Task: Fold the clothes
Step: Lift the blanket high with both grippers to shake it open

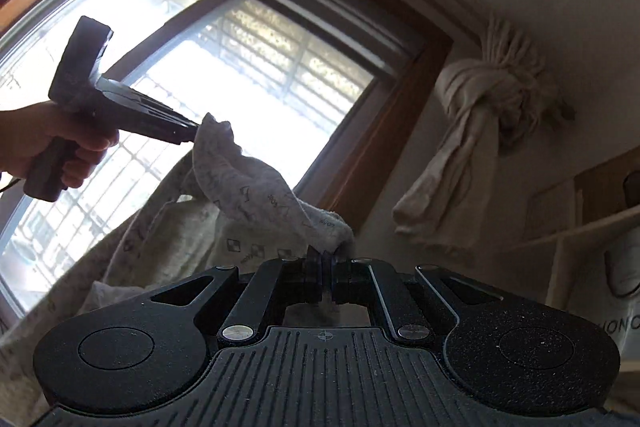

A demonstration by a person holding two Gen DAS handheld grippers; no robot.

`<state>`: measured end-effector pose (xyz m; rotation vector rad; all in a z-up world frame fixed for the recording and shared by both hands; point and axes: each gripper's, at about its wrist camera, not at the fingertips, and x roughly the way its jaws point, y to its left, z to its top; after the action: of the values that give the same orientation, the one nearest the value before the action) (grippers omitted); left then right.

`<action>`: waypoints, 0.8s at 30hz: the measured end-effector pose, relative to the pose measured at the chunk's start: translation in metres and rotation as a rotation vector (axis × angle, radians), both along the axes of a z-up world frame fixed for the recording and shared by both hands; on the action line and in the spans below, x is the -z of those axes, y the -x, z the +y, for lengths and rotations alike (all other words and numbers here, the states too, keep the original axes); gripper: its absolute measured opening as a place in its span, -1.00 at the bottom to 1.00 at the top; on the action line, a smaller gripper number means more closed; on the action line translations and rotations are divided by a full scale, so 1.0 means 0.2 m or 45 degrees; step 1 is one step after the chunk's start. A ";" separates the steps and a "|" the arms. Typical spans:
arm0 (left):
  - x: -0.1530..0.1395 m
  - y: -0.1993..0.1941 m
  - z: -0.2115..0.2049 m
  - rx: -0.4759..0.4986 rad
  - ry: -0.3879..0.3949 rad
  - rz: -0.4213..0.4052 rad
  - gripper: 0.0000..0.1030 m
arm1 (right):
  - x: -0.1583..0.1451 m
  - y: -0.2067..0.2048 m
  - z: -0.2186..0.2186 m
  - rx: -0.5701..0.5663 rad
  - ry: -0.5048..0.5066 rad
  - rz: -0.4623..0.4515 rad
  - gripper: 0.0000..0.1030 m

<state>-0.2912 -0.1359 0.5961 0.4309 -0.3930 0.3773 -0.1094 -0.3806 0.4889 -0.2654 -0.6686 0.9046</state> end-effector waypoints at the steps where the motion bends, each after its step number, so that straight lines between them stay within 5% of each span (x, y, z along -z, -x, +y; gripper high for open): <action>1: -0.04 0.00 -0.04 -0.009 -0.019 -0.005 -0.82 | 0.01 0.00 -0.03 0.006 -0.006 0.001 -0.92; 6: 0.11 -0.27 -0.08 -0.046 -0.034 0.128 -0.82 | 0.06 -0.02 -0.14 0.044 -0.018 0.018 -0.92; 11: 0.56 -0.73 0.12 -0.045 0.064 0.369 -0.82 | 0.44 -0.26 -0.05 0.167 0.167 0.118 -0.92; 17: 1.35 -1.38 0.39 0.009 0.267 0.685 -0.82 | 1.13 -0.74 0.23 0.372 0.467 0.309 -0.92; 24: 2.45 -1.97 0.52 0.103 0.587 1.124 -0.73 | 2.10 -1.41 0.41 0.604 0.738 0.750 -0.91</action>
<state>0.1037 -0.0318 0.1066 0.0976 0.5301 0.1598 0.1735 -0.2994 0.0695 -0.6134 0.2169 0.6476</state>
